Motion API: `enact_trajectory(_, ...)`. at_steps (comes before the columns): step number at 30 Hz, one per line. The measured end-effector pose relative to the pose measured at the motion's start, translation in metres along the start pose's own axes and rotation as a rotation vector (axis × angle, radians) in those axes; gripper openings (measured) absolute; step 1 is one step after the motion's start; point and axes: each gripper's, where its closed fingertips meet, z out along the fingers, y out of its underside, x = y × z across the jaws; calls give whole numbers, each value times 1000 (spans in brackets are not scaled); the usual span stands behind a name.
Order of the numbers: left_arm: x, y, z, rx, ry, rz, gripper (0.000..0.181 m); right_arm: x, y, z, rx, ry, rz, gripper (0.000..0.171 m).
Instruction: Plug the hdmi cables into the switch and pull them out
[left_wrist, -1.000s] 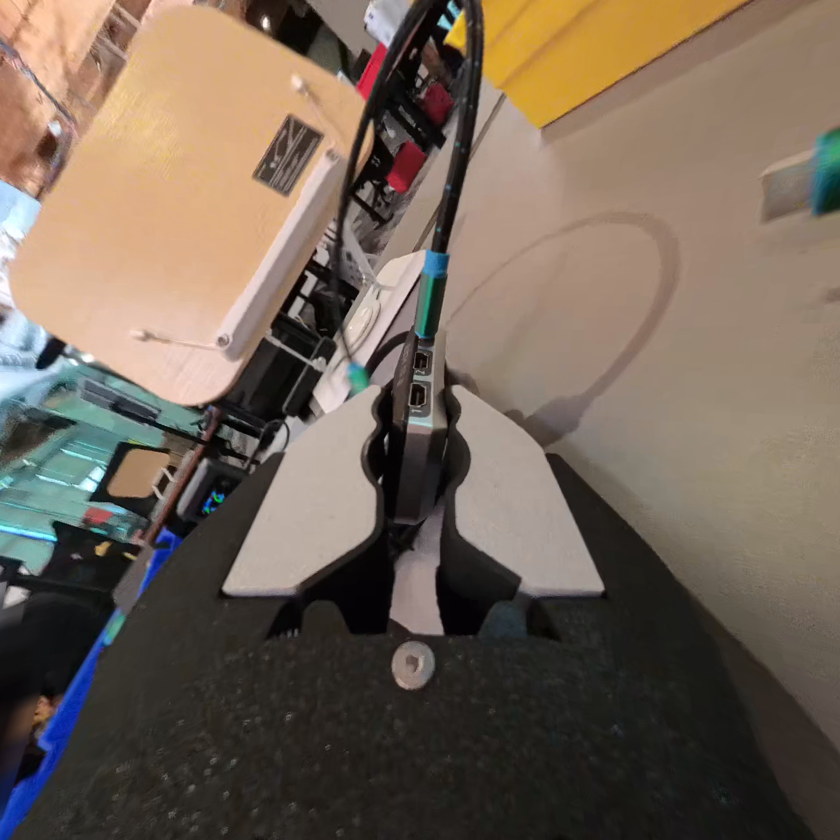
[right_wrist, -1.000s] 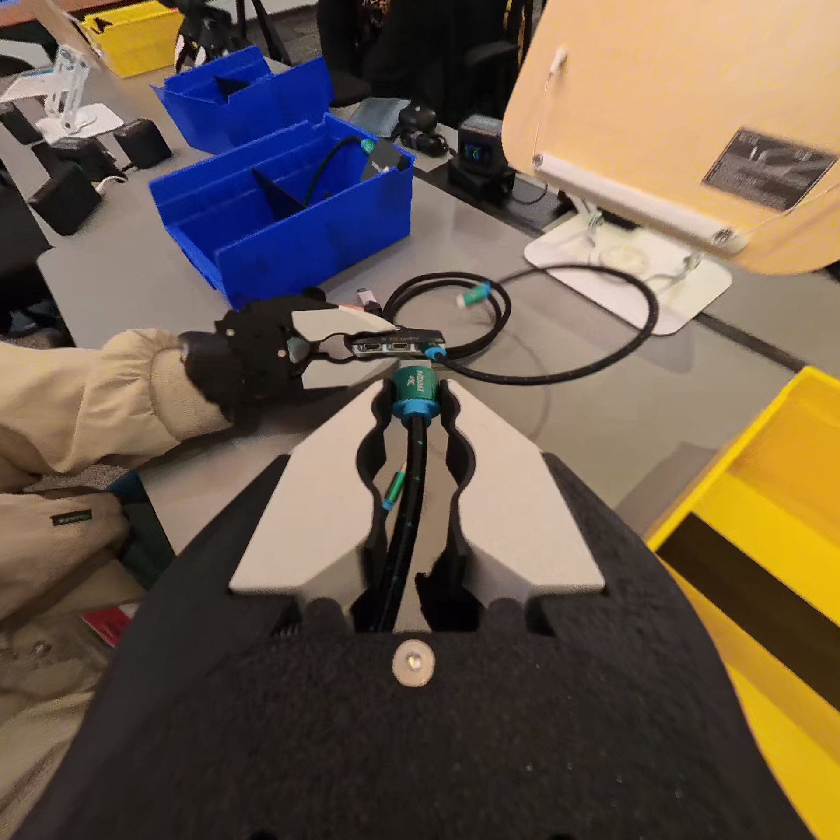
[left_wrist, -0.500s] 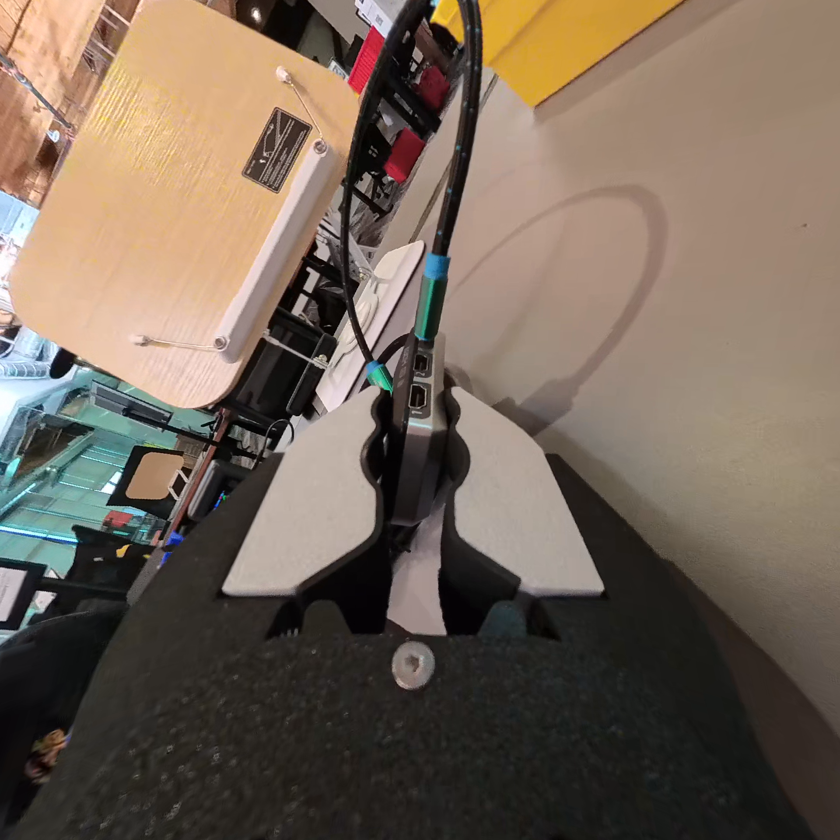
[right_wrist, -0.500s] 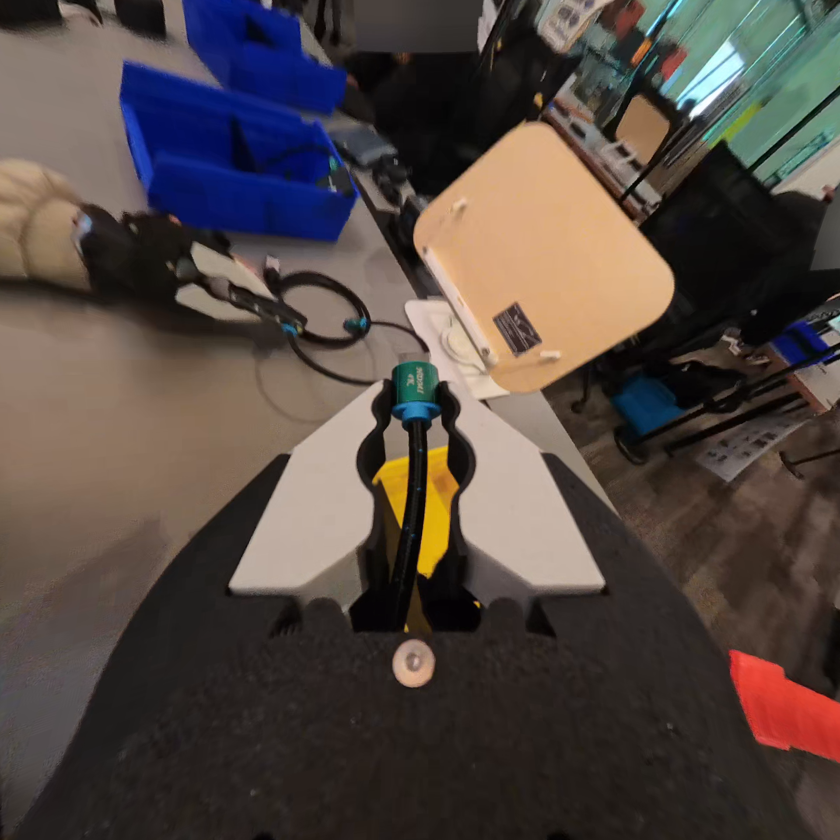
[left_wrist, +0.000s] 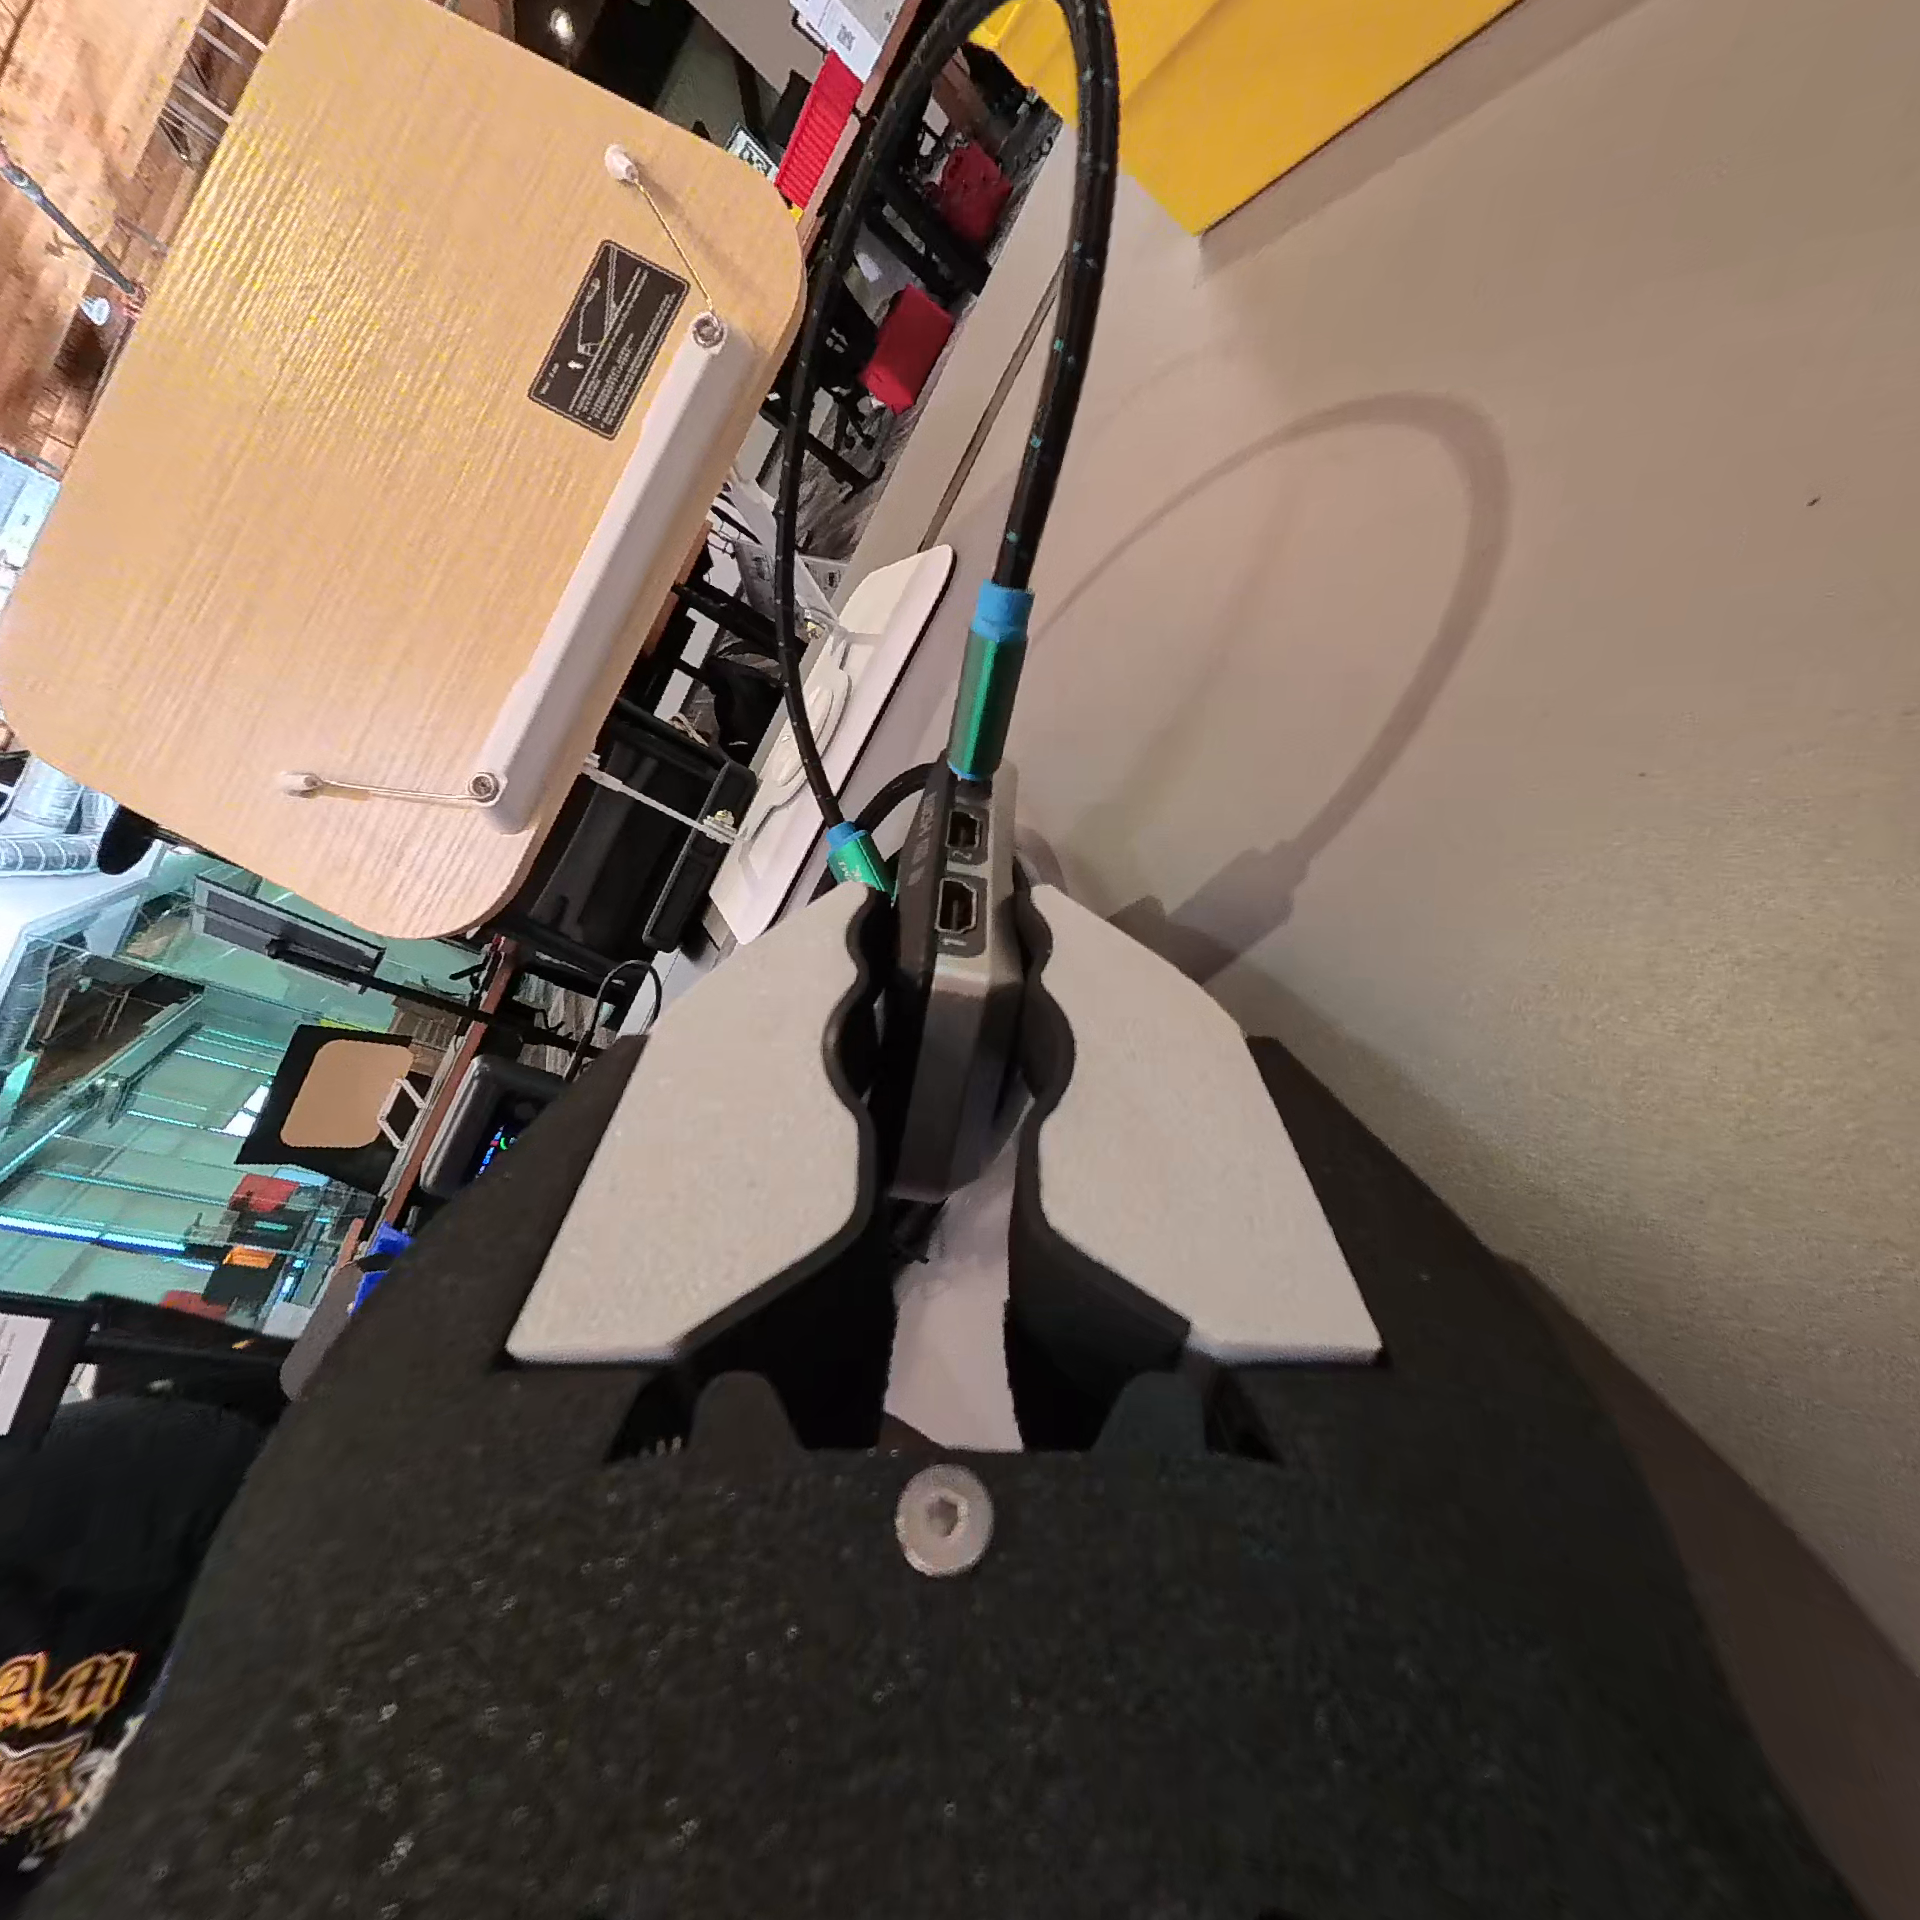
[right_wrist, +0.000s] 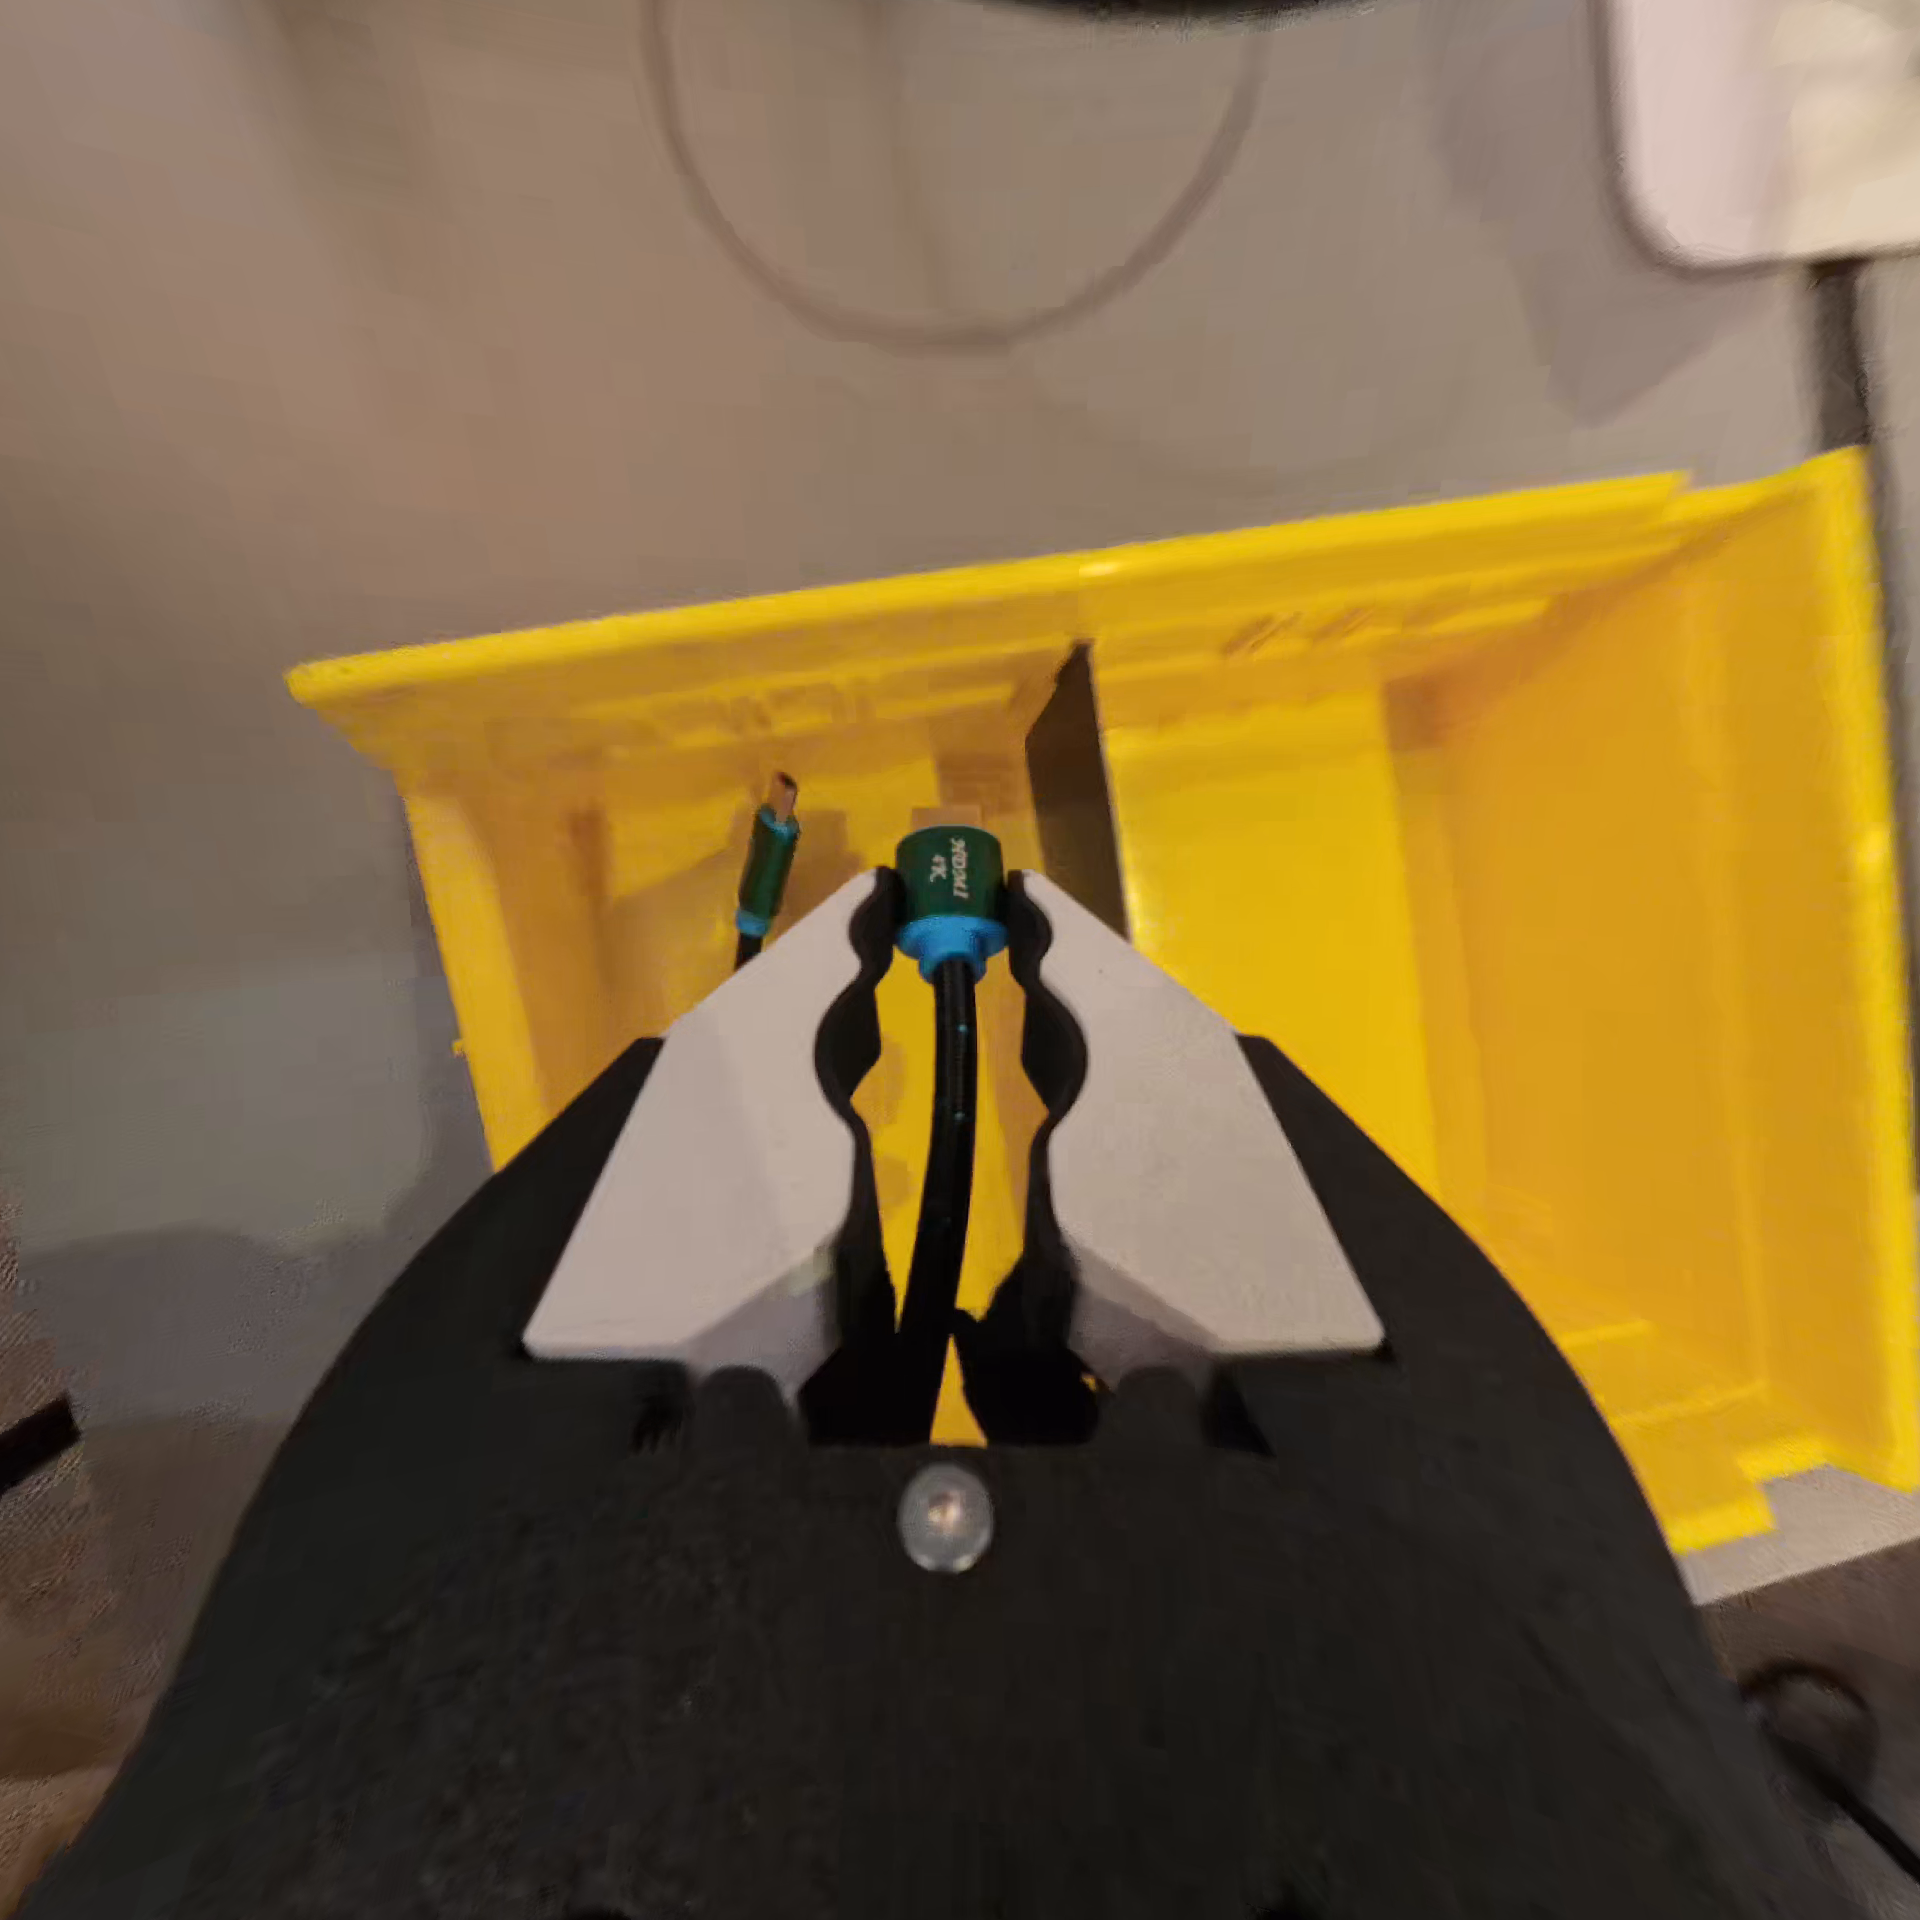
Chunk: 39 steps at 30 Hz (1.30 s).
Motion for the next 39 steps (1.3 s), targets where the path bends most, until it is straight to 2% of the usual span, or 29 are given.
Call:
enact_trajectory(1,0,0,0,-1,1,3,23,-3,4,10,-41,1,-10,19)
enact_trajectory(5,1,0,1,-4,3,11,23,-13,14,51,-122,39,-161,20)
enact_trajectory(7,2,0,1,-4,6,9,23,-16,12,68,-109,53,-200,20)
enact_trajectory(9,2,0,1,-3,6,8,23,-12,11,74,-94,94,-256,20)
enact_trajectory(11,2,0,1,-3,7,7,23,-5,-6,68,6,174,-281,26)
enact_trajectory(13,2,0,1,-3,8,7,23,6,-19,52,71,289,-330,36)
enact_trajectory(15,2,0,1,-3,9,8,23,10,-32,34,153,346,-338,35)
enact_trajectory(20,3,0,2,-4,10,7,23,46,-62,-18,384,567,-124,43)
enact_trajectory(22,3,0,2,-4,10,7,23,57,-75,-43,496,603,-33,36)
enact_trajectory(28,2,0,1,-3,9,2,23,76,-110,-145,1018,611,258,40)
enact_trajectory(31,-1,-1,0,4,-3,-7,23,63,-121,-176,1099,639,315,37)
enact_trajectory(33,-6,-3,-2,18,-15,-26,22,48,-130,-168,1063,653,370,33)
enact_trajectory(35,-11,-5,-5,35,-29,-50,22,22,-141,-139,962,642,396,32)
enact_trajectory(39,-17,-17,-16,80,-44,-62,21,-67,-181,-48,855,312,474,39)
